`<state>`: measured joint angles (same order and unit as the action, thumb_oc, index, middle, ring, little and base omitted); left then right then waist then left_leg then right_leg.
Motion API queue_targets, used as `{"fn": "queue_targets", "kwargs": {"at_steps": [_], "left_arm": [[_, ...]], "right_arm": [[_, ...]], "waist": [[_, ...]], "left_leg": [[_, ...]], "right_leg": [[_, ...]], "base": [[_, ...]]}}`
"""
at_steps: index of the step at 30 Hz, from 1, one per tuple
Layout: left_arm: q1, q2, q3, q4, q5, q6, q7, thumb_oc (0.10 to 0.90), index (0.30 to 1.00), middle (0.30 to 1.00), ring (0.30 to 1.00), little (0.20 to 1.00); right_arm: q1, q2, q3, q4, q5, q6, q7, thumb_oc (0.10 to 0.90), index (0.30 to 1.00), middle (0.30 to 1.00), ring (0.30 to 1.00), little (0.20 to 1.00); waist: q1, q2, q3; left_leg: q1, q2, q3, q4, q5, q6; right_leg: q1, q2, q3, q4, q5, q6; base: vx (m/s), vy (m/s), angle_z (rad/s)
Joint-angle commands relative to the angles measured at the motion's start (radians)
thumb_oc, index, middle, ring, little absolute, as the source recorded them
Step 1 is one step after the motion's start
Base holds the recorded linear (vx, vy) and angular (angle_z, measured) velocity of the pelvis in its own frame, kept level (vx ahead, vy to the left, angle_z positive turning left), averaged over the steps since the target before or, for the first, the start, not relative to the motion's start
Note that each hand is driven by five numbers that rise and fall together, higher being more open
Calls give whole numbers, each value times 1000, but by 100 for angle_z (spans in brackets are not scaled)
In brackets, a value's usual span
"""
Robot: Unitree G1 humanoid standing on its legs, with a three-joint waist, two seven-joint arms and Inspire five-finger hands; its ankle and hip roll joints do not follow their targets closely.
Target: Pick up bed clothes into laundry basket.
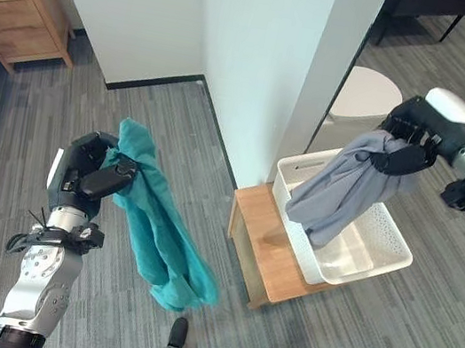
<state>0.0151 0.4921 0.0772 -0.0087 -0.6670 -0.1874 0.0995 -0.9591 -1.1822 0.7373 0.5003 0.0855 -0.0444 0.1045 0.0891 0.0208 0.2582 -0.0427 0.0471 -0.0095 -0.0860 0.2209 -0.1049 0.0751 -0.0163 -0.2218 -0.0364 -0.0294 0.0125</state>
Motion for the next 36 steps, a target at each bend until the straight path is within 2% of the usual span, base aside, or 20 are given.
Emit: {"fn": "queue_targets", "kwargs": {"at_steps": [1,2,8,11,13,14,15,16,18,20,24,26,29,33,36], "left_arm": [[0,110,85,-124,-28,-103,-1,400,300,300,300,300],[1,110,86,-124,-29,-103,-2,400,300,300,300,300],[29,112,103,-133,-52,-109,-2,400,300,300,300,300],[27,104,100,-142,-48,-110,3,400,300,300,300,300],[13,87,89,-146,-45,-111,5,400,300,300,300,300],[-5,86,82,-140,-43,-110,1,400,300,300,300,300],[-20,87,69,-138,-38,-110,-4,400,300,300,300,300],[-33,92,58,-139,-38,-109,-9,400,300,300,300,300],[-49,97,44,-141,-36,-107,-18,400,300,300,300,300],[-62,101,39,-145,-36,-110,-22,400,300,300,300,300],[-93,125,35,-133,-32,-123,-34,400,300,300,300,300],[-95,131,39,-130,-29,-126,-35,400,300,300,300,300],[-127,153,53,-120,-18,-138,-30,400,300,300,300,300],[-198,218,48,-107,-6,-152,-27,400,300,300,300,300],[-255,271,36,-102,-7,-160,-26,400,300,300,300,300]], "right_arm": [[-120,-3,-18,144,-52,21,-75,400,300,300,300,300],[-125,0,-13,149,-52,18,-75,400,300,300,300,300],[-200,53,4,303,-97,40,-118,400,300,300,300,300],[-220,76,13,321,-102,41,-121,400,300,300,300,300],[-212,109,33,301,-70,32,-73,400,300,300,300,300],[-207,116,57,291,-13,32,0,530,495,495,495,495],[-215,119,73,303,28,34,19,800,900,900,900,900],[-228,116,103,290,59,28,59,800,900,900,900,900],[-255,93,143,291,95,26,71,800,900,900,900,900],[-254,71,135,282,142,18,70,800,900,900,900,900],[-250,-43,146,118,284,-7,149,800,900,900,900,900],[-241,-105,146,74,314,-18,149,800,900,900,900,900],[-215,-185,113,-44,372,-35,158,800,900,900,900,900],[-119,-222,2,-104,431,-47,165,800,900,900,900,900],[-92,-231,-25,-111,422,-52,156,800,900,900,900,900]], "waist": [[26,-49,-24],[25,-49,-25],[43,-3,-13],[44,5,-14],[42,7,-10],[40,5,-10],[42,3,-9],[42,1,-10],[40,-4,-10],[38,-6,-10],[23,-17,-18],[17,-20,-22],[-3,-27,-35],[-23,-30,-58],[-31,-30,-70]], "left_leg": [[-2,-22,7,9,-117,2],[-3,-22,8,9,-117,2],[-31,-30,9,6,-105,-3],[-33,-30,8,6,-104,-2],[-28,-29,9,6,-106,-1],[-27,-29,8,6,-106,-2],[-26,-28,7,6,-106,-2],[-24,-28,5,6,-107,-3],[-21,-28,1,5,-108,-4],[-19,-29,-2,5,-108,-5],[-12,-28,-5,3,-113,-8],[-5,-28,-7,3,-116,-8],[8,-26,-1,2,-123,-9],[34,-24,10,1,-134,-9],[47,-24,15,1,-140,-10]], "right_leg": [[-29,-91,64,-51,22,117],[-30,-91,65,-51,22,117],[-68,-98,69,-51,30,121],[-71,-96,71,-51,31,121],[-68,-94,75,-51,29,120],[-67,-94,74,-51,28,119],[-66,-94,74,-51,29,119],[-63,-94,72,-51,27,120],[-57,-94,68,-51,25,120],[-56,-94,67,-51,25,122],[-49,-95,62,-51,21,125],[-42,-96,64,-51,21,127],[-29,-96,66,-51,17,129],[-9,-95,69,-51,11,130],[1,-96,72,-51,9,132]], "base": [[-25,23,-5],[-23,20,-3],[-1,6,0],[15,2,-3],[20,-11,-4],[9,-30,-3],[16,-37,-1],[16,-31,2],[17,-23,5],[4,-7,2],[0,0,0],[0,0,0],[16,-10,4],[31,-9,1],[18,-6,-2]]}}
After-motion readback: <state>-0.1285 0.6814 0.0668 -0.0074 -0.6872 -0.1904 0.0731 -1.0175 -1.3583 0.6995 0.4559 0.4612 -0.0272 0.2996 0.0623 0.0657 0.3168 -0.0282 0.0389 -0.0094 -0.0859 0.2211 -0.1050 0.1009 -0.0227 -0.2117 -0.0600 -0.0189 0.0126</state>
